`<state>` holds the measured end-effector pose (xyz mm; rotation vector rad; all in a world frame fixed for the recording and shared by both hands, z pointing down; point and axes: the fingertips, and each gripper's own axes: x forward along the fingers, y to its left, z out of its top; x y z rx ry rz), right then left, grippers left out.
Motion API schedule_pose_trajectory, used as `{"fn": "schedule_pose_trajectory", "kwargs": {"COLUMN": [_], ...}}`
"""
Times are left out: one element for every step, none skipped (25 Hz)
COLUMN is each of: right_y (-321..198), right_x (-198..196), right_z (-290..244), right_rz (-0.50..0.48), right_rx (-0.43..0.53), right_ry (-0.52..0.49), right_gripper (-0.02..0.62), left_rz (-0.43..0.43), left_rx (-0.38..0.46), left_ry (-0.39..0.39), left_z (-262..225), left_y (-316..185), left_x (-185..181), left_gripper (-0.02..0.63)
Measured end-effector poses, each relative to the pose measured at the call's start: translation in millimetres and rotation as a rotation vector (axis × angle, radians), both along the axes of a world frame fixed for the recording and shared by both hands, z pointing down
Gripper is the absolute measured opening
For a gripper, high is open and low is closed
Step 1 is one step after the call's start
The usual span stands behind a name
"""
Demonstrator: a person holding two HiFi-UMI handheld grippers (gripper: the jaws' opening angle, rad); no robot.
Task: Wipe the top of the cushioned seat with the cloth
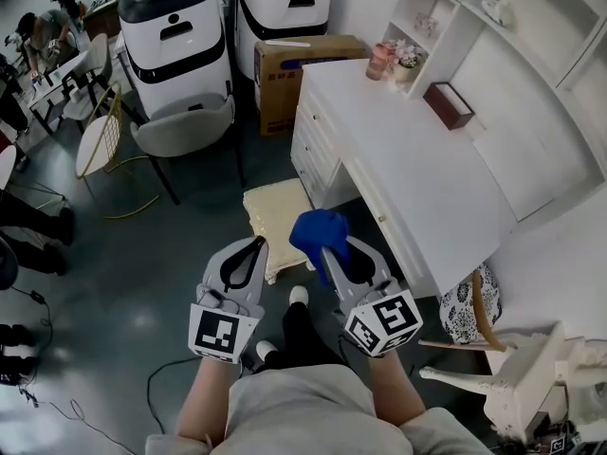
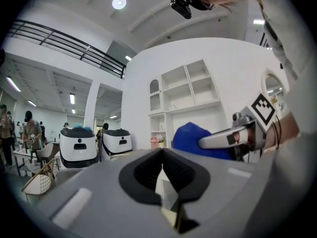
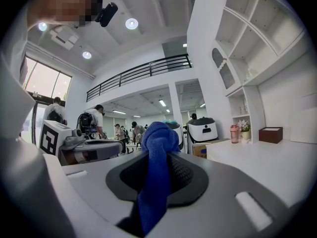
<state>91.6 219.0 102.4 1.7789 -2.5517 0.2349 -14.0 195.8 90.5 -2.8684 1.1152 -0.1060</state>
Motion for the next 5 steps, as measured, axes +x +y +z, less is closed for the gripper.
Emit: {"fn": "schedule_pose_trajectory", "kwargs": {"right_y": [0.6, 1.1, 1.5, 1.8, 2.0], "right_x": [-0.8, -1.7, -2.5, -3.3, -4.2], "right_z": [-0.1, -0.2, -0.3, -0.6, -0.9], "right_rz": [0.000, 0.000, 0.000, 0.000, 0.000], "right_rx": [0.003, 0.005, 0.008, 0.010, 0.011], "right_ry": [-0.003, -0.006, -0.008, -0.010, -0.010], "right_gripper": [0.084, 0.084, 0.084, 0.084, 0.084], "left_rz": [0.000, -0.001, 0.000, 0.000, 0.000], "left_rx": [-0.001, -0.002, -0.003, -0.003, -0.002], "left_ry": [0.002, 0.002, 0.003, 0.003, 0.003], "left_z": [0.2, 0.4, 0.6, 0.6, 0.6], "left_y": [0.8, 1.4, 1.8, 2.1, 2.3], "left_x": [-0.9, -1.8, -2.6, -3.4, -4.2], "left_gripper": [0.000, 0.000, 0.000, 0.000, 0.000]}}
